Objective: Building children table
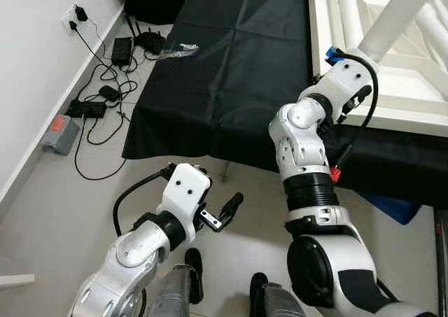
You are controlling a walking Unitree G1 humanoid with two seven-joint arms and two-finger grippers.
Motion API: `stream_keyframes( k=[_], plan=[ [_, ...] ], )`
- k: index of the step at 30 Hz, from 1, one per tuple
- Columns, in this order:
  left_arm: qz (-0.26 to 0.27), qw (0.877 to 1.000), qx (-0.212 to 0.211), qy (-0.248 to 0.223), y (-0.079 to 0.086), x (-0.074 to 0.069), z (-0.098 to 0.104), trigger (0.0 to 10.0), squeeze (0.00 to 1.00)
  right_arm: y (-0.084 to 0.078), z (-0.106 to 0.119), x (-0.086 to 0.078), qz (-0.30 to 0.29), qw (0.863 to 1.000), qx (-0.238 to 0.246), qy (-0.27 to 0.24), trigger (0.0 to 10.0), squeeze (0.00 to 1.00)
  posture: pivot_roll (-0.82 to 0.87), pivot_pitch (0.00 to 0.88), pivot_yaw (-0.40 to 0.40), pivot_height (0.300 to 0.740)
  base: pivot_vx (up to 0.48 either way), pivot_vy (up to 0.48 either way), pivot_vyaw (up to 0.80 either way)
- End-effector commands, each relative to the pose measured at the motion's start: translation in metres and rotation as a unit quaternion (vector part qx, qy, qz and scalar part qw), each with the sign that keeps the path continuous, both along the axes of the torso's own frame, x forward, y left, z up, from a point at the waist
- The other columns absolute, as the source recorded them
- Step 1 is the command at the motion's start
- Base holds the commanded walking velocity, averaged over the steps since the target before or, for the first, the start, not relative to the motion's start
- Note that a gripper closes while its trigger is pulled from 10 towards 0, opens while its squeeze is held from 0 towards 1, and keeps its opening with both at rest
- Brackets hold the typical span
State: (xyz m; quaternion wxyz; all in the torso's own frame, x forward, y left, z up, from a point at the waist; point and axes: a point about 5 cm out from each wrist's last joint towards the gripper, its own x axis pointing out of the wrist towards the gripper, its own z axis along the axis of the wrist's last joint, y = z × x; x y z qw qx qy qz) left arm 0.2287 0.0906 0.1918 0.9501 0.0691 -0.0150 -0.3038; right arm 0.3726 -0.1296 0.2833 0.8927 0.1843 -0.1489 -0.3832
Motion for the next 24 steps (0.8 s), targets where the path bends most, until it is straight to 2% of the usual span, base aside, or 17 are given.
stream_keyframes(
  k=[1,6,13,14,19,24],
  plan=[
    [-0.005,1.000,-0.003,0.013,-0.002,-0.001,-0.006,10.0,0.00,0.001,0.005,-0.005,0.006,1.000,0.007,-0.027,10.0,1.00,0.16,0.373,-0.040,0.740,0.000,0.000,0.00],
    [-0.004,1.000,-0.002,0.012,-0.001,-0.001,-0.006,10.0,0.00,0.006,0.007,-0.004,0.037,0.998,0.006,-0.045,10.0,1.00,0.17,0.373,-0.039,0.740,0.000,0.000,0.00],
    [-0.004,1.000,-0.003,0.012,-0.001,0.000,-0.005,10.0,0.00,0.007,0.010,-0.006,0.040,0.998,-0.009,-0.050,10.0,1.00,0.16,0.375,-0.039,0.740,0.000,0.000,0.00],
    [-0.004,1.000,-0.003,0.012,-0.002,0.000,-0.005,10.0,0.00,0.007,0.011,-0.008,0.041,0.997,-0.018,-0.056,10.0,0.00,0.16,0.377,-0.040,0.740,0.000,0.000,0.00],
    [-0.003,1.000,-0.002,0.015,-0.001,0.000,-0.007,10.0,0.00,0.006,0.018,-0.020,0.045,0.993,-0.064,-0.087,10.0,0.00,0.16,0.373,-0.040,0.740,0.000,0.000,0.00],
    [-0.003,1.000,-0.002,0.015,-0.001,0.000,-0.008,10.0,0.00,0.006,0.018,-0.027,0.051,0.990,-0.090,-0.098,10.0,0.00,0.16,0.366,-0.037,0.740,0.000,0.000,0.00]
  ],
)
